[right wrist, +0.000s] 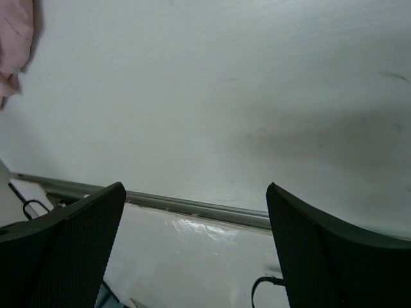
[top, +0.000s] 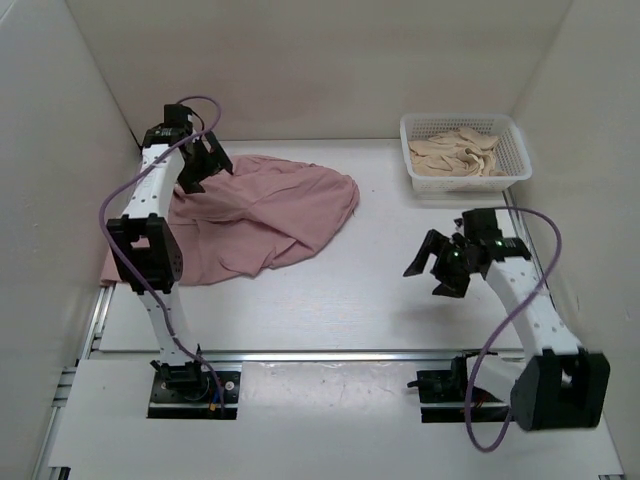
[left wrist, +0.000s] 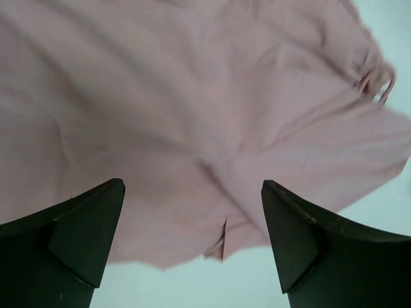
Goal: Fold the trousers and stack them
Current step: Flatten the trousers out
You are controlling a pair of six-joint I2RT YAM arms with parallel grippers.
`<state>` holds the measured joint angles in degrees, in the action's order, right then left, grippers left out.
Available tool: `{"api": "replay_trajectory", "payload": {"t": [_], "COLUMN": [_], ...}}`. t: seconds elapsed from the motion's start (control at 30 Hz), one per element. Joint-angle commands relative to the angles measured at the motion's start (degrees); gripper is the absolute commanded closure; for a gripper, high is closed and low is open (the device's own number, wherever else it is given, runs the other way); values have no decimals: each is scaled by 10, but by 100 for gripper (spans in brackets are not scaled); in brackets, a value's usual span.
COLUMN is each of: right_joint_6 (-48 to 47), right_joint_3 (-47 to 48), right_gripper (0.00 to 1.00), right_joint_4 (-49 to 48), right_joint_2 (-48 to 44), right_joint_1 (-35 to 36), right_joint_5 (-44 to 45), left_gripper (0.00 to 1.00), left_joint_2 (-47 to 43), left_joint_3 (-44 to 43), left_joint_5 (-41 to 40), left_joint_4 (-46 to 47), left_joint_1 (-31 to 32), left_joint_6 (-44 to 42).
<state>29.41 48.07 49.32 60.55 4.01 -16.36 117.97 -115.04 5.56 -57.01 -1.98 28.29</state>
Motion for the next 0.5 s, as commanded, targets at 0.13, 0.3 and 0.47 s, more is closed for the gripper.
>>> {"api": "replay_trajectory", "payload": {"t": [0.13,0.3,0.47], "right_joint_6": [10,17,42], "right_joint_3": [250,462,647], "right_gripper": [0,0,0], "right_joint_4": [-144,-150,-125], "right_joint_2": [279,507,691], "right_joint_1": [136,144,144], "right_joint_5": [-34,-35,-41], "left_gripper": [0,1,1], "left_joint_2": [-186,-269,-366], "left_joint_3": [219,329,368], "left_joint_5": [-20,-20,40], "left_joint_4": [33,51,51], "left_joint_1": [36,23,-35], "left_joint_6": [11,29,29]}}
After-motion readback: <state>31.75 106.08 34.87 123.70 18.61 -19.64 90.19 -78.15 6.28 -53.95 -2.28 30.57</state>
